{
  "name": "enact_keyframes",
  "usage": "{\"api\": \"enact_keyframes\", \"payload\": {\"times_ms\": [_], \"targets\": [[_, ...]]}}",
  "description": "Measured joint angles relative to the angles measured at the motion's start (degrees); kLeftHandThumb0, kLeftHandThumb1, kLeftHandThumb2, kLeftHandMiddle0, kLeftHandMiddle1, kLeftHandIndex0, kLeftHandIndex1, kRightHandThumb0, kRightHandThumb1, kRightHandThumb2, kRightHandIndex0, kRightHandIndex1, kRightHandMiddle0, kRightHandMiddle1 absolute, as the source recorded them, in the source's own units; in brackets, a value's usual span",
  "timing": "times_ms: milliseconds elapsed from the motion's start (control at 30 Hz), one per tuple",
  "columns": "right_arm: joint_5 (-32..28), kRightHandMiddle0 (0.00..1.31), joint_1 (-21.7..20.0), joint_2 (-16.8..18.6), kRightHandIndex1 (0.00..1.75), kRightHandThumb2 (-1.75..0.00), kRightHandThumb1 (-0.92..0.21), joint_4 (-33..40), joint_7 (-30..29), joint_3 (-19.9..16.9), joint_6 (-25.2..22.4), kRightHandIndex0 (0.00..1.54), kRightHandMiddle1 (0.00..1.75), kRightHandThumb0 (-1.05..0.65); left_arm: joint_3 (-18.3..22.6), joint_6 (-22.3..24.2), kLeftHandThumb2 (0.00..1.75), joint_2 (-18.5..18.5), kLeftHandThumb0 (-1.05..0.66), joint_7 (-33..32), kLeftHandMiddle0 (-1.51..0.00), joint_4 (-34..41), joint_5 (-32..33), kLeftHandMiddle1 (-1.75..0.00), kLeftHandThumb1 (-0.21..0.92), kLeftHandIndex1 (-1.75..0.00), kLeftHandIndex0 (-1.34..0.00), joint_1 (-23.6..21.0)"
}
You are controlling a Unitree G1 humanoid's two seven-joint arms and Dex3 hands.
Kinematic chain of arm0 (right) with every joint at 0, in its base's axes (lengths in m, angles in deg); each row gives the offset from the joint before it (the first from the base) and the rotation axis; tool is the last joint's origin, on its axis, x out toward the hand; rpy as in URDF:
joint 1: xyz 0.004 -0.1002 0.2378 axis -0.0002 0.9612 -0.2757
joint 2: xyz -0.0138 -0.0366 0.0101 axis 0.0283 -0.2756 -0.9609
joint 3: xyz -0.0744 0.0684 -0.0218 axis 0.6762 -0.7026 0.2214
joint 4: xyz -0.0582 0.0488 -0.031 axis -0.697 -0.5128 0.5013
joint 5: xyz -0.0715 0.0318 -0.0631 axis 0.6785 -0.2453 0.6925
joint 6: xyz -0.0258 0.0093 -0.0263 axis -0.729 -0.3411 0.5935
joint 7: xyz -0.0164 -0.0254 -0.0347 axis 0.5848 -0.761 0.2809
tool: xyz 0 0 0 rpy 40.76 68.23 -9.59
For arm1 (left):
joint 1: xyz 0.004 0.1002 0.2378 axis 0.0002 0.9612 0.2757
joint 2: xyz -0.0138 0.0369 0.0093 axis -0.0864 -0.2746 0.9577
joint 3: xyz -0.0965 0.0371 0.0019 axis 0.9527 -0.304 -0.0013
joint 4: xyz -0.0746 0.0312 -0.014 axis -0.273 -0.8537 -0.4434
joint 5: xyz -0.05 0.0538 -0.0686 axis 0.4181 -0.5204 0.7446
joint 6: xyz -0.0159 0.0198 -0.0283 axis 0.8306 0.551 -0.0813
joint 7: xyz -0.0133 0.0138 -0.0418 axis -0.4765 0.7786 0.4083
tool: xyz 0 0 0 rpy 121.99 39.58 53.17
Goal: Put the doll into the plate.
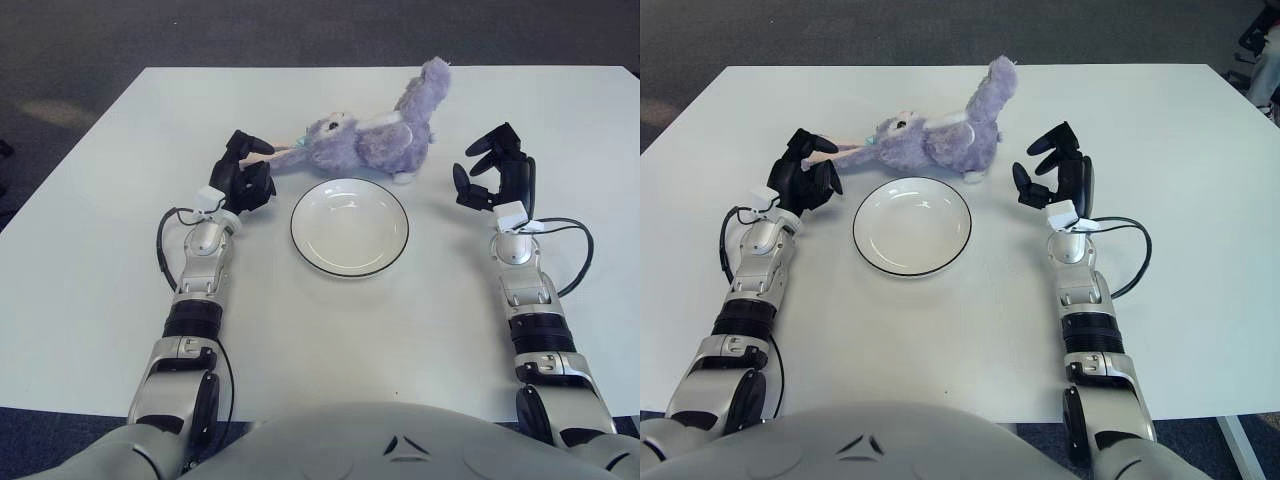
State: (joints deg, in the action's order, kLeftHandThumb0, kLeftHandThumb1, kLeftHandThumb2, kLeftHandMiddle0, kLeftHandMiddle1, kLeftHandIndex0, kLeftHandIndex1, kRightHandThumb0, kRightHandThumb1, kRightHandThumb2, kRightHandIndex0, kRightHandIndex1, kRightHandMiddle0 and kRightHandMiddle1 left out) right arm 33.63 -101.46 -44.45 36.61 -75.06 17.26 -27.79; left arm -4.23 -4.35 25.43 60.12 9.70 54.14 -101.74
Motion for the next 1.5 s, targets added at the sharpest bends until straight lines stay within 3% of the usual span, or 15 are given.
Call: {"api": "enact_keyframes", "payload": {"times_ms": [33, 100, 200, 500, 667, 1067, 1333, 1500], "targets": [[1.5, 0.05, 0.1, -0.1, 1.56, -0.88, -0.6, 0.2, -1.2, 0.3, 0.0, 0.32, 1.34, -0.02, 0.0, 0.0, 0.78, 0.0, -0.37, 0.0, -0.99, 0.0, -0.1, -1.75, 0.74, -1.75, -0.3, 0.0], [3.7, 0.03, 0.4, -0.5, 1.4, -0.87, -0.58, 0.8, -3.3, 0.9, 0.2, 0.24, 1.27, -0.25, 0.0, 0.0, 0.78, 0.0, -0.37, 0.0, -0.98, -0.2, -0.2, -1.75, 0.74, -1.75, -0.3, -0.1], [6.2, 0.01, 0.7, -1.1, 1.23, -0.88, -0.54, 1.6, -6.2, 1.6, 1.3, 0.17, 1.19, -0.4, 0.0, 0.0, 0.78, 0.0, -0.37, 0.0, -0.96, -0.4, -0.3, -1.75, 0.74, -1.75, -0.3, -0.2], [11.1, 0.0, 1.8, -1.8, 0.76, -1.01, -0.34, 4.3, -11.7, 3.8, 5.9, 0.09, 1.06, -0.38, 0.0, -0.5, 0.77, 0.0, -0.37, 0.0, -0.93, -1.2, -0.3, -1.75, 0.74, -1.75, -0.3, -0.5], [14.4, 0.0, 3.0, -2.0, 0.59, -1.0, -0.29, 6.6, -12.7, 4.8, 5.3, 0.09, 0.93, -0.42, -0.1, -1.3, 0.77, 0.0, -0.37, 0.0, -0.95, -1.7, -0.5, -1.75, 0.74, -1.75, -0.3, -0.8], [22.6, 0.0, 4.9, -3.7, 0.38, -0.77, -0.46, 11.0, -14.3, 8.1, 3.8, 0.15, 0.76, -0.66, -0.3, -2.6, 0.78, -0.2, -0.37, 0.0, -0.94, -3.1, -1.5, -1.75, 0.74, -1.75, -0.3, -1.1], [25.7, 0.0, 4.9, -4.8, 0.3, -0.53, -0.72, 13.2, -11.8, 10.6, 3.1, 0.22, 0.71, -0.79, -0.3, -3.3, 0.77, -0.3, -0.37, 0.0, -0.93, -3.6, -1.5, -1.75, 0.74, -1.75, -0.3, -1.2], [26.3, 0.0, 4.8, -6.8, 0.27, -0.48, -0.79, 13.9, -9.6, 11.6, 3.5, 0.25, 0.66, -0.81, -0.3, -3.5, 0.76, -0.4, -0.37, -0.1, -0.93, -3.8, -1.5, -1.75, 0.75, -1.75, -0.3, -1.4]]}}
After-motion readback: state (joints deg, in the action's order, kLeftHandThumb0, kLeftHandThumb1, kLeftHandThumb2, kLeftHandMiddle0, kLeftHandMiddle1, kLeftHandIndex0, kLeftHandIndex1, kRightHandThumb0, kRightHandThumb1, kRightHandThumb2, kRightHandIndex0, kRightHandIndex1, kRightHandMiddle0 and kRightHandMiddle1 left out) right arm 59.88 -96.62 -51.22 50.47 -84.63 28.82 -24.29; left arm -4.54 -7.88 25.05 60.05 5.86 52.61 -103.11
